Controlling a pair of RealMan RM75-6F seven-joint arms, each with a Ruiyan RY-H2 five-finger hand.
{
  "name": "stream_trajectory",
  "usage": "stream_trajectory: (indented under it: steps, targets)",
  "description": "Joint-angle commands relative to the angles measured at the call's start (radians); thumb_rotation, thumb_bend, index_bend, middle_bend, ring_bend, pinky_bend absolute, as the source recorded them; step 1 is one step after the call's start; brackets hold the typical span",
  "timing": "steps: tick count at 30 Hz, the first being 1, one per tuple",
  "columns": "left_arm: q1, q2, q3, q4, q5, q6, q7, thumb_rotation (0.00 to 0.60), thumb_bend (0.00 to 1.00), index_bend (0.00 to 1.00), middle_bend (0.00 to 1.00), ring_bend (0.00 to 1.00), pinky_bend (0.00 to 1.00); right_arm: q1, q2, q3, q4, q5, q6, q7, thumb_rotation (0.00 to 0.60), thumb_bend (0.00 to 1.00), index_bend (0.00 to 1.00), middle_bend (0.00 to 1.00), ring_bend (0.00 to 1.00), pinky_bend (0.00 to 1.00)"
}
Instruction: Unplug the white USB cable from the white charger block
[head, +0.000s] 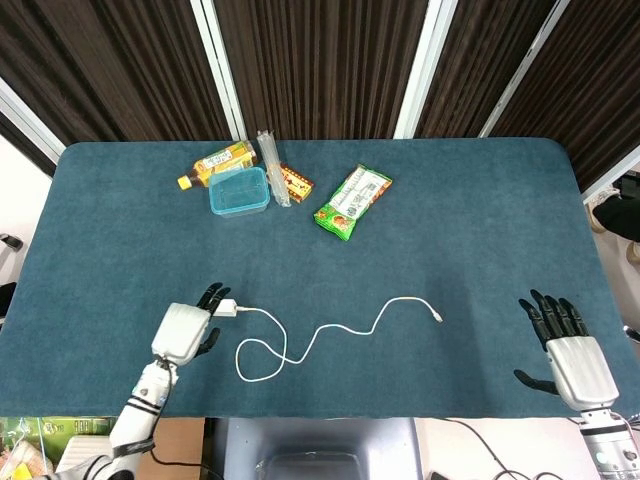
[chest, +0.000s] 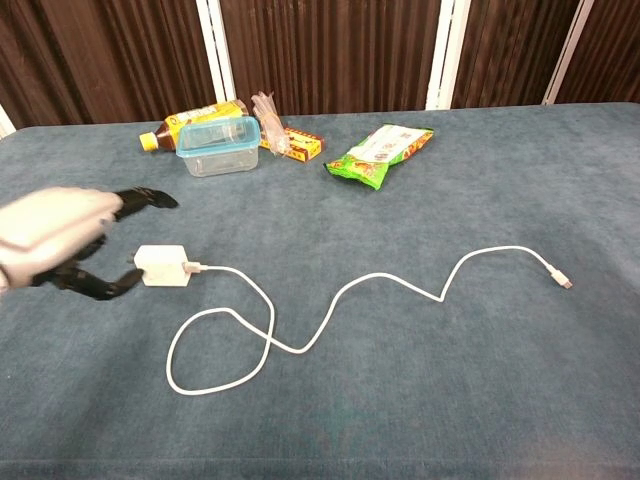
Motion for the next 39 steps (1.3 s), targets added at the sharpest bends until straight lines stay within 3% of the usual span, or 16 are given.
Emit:
stream_trajectory:
  steps: [1,11,24,30,36,39]
  targets:
    - [-0.033,-0.05,-0.023,0.035,-0.059,-0.028,0.044,0.6,0.43,0.16,0.13,0.94,1.0,0.002,0.002,0.0,-0.001,0.001,-0.005,0.004,0.6,0.2,0.0,0.0,0.0,0.0]
    - [-0.074,-0.118,-0.034,0.14,-0.129,-0.039,0.077,0.6,0.43,0.22,0.21,0.95,1.0,0.0,0.012,-0.006,-0.009,-0.005,-0.007,0.017,0.6,0.2,0.0,0.0,0.0,0.0]
    - [-0.107,-0.139,-0.029,0.208,-0.161,-0.052,0.058,0.6,0.43,0.32,0.34,0.95,1.0,0.0,0.025,-0.011,-0.017,-0.011,-0.012,0.033,0.6,0.2,0.0,0.0,0.0,0.0]
    - [-0.122,-0.157,-0.037,0.254,-0.169,-0.057,0.022,0.6,0.43,0.46,0.45,0.95,1.0,0.002,0.037,-0.02,-0.022,-0.025,-0.019,0.052,0.6,0.2,0.0,0.0,0.0,0.0]
    - [-0.121,-0.176,-0.037,0.271,-0.125,-0.014,-0.057,0.6,0.47,0.7,0.71,0.98,1.0,0.005,0.02,-0.017,-0.008,-0.046,-0.004,0.045,0.6,0.2,0.0,0.0,0.0,0.0]
    - [-0.114,-0.171,-0.027,0.246,-0.092,0.017,-0.084,0.6,0.5,0.77,0.79,1.0,1.0,0.026,-0.002,-0.028,0.011,-0.1,-0.013,0.067,0.6,0.2,0.0,0.0,0.0,0.0]
